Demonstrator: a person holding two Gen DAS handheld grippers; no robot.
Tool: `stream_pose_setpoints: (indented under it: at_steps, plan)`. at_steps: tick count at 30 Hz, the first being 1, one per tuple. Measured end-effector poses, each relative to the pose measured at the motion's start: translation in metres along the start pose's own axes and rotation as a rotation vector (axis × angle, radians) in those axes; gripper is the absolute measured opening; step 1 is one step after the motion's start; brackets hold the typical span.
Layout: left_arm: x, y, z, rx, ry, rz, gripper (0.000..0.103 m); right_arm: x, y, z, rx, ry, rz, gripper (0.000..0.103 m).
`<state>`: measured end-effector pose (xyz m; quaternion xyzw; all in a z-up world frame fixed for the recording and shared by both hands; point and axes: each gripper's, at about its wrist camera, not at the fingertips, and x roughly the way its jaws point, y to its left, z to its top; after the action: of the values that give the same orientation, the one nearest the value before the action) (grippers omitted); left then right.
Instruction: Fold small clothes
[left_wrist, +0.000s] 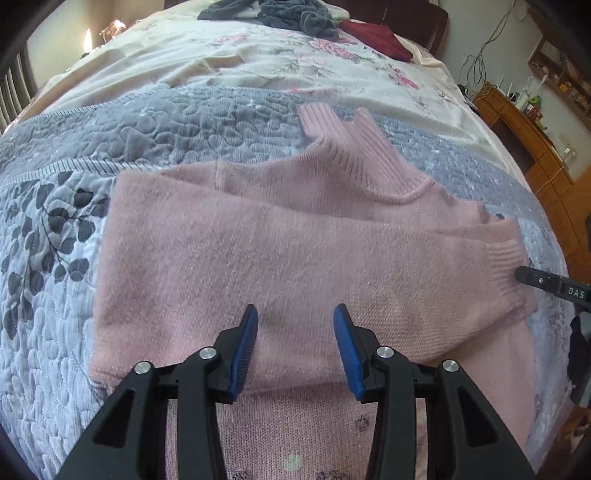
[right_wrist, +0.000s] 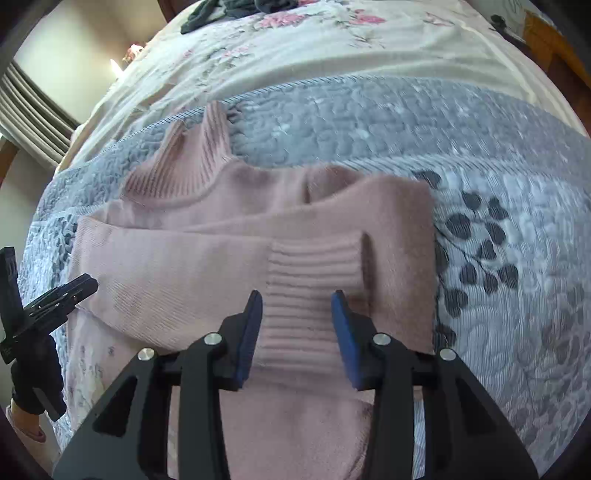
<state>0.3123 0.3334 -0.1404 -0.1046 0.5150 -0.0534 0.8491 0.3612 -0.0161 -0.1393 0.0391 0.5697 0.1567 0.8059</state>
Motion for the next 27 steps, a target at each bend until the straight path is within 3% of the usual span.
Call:
stream_pose_setpoints:
  at_steps: [3,6,10,16,21,22,23,24,25,27]
  plan:
    - [0.004,-0.001,0.038,0.0,-0.004,0.006,0.051,0.008,0.018,0.037,-0.03,-0.002,0.053,0.041]
    - [0.017,-0.004,0.075,-0.007,0.002,0.0,0.061,0.031,0.035,0.077,-0.057,0.013,0.066,0.051]
    - [0.05,-0.007,0.114,-0.021,0.045,-0.002,0.063,0.072,0.046,0.121,-0.023,0.069,0.123,0.051]
    - [0.105,-0.01,0.138,-0.037,0.116,-0.001,0.063,0.123,0.045,0.16,0.058,0.112,0.149,0.054]
    - [0.126,-0.007,0.142,-0.1,0.11,-0.047,0.061,0.146,0.047,0.168,0.081,0.115,0.173,0.057]
    - [0.126,-0.007,0.142,-0.1,0.098,-0.047,0.058,0.147,0.05,0.168,0.067,0.106,0.169,0.054]
    - [0.125,-0.008,0.142,-0.095,0.09,-0.062,0.043,0.147,0.053,0.168,0.047,0.1,0.173,0.037]
    - [0.125,-0.009,0.142,-0.092,0.092,-0.075,0.034,0.148,0.055,0.167,0.032,0.108,0.189,0.026]
    - [0.125,-0.01,0.142,-0.093,0.093,-0.089,0.019,0.147,0.056,0.166,0.025,0.11,0.201,0.022]
    - [0.118,-0.011,0.142,-0.086,0.063,-0.101,0.013,0.14,0.061,0.165,-0.006,0.08,0.209,0.02]
